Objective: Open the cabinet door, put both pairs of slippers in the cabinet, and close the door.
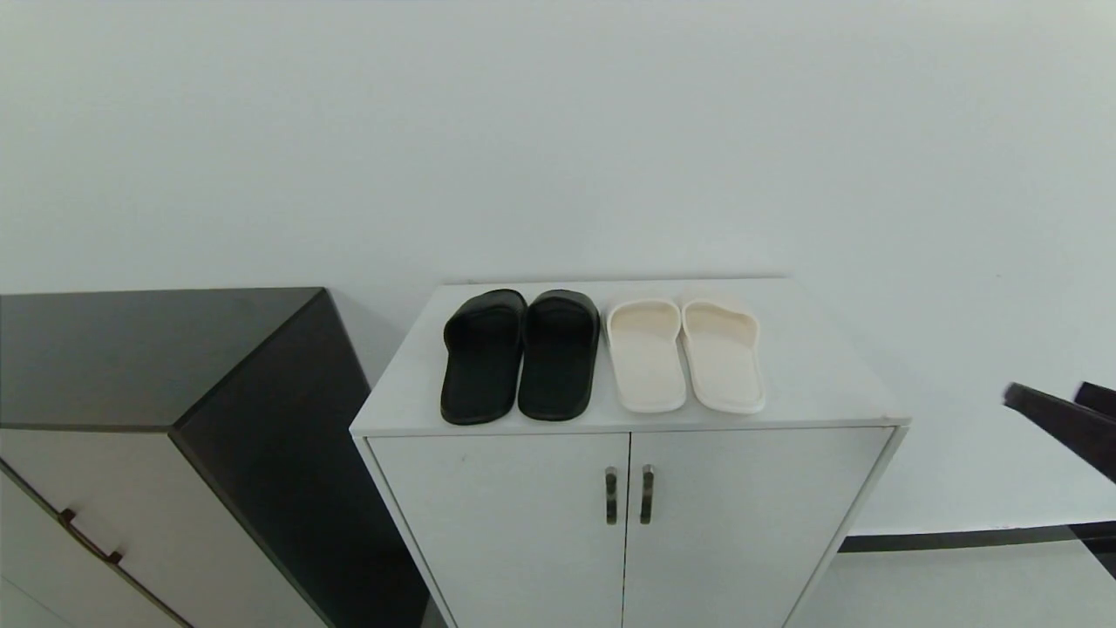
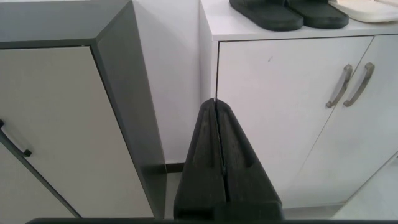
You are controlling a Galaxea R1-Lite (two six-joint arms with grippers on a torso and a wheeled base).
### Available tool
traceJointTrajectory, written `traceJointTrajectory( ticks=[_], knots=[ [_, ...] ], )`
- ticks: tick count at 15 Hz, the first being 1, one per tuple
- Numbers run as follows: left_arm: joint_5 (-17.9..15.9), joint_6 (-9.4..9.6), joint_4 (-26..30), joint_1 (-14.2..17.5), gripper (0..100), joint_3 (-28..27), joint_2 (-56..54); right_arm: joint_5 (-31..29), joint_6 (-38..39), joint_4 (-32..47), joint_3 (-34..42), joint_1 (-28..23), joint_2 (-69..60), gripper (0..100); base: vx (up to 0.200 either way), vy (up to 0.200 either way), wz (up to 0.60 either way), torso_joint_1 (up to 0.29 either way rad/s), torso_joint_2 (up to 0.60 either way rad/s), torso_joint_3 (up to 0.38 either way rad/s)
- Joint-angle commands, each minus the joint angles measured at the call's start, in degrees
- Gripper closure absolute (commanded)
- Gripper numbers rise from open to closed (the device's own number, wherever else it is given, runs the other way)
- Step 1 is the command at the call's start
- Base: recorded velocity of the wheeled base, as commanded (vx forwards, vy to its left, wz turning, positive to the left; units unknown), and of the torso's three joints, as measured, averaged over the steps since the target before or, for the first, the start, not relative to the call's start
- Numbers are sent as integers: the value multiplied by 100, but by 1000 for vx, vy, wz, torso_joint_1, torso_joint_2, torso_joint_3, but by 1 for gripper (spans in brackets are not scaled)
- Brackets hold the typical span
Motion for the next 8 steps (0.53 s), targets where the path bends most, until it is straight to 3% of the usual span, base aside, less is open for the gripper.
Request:
traceJointTrajectory(
  ticks=[1,8],
  knots=[
    [-2,-1,-1,1,100,0,-1,-508,186,-102,-1015,787,1627,0,0,0,0,0,0,0],
    [-2,-9,-1,1,100,0,-1,-851,195,-67,-2993,769,3798,0,0,0,0,0,0,0]
  ],
)
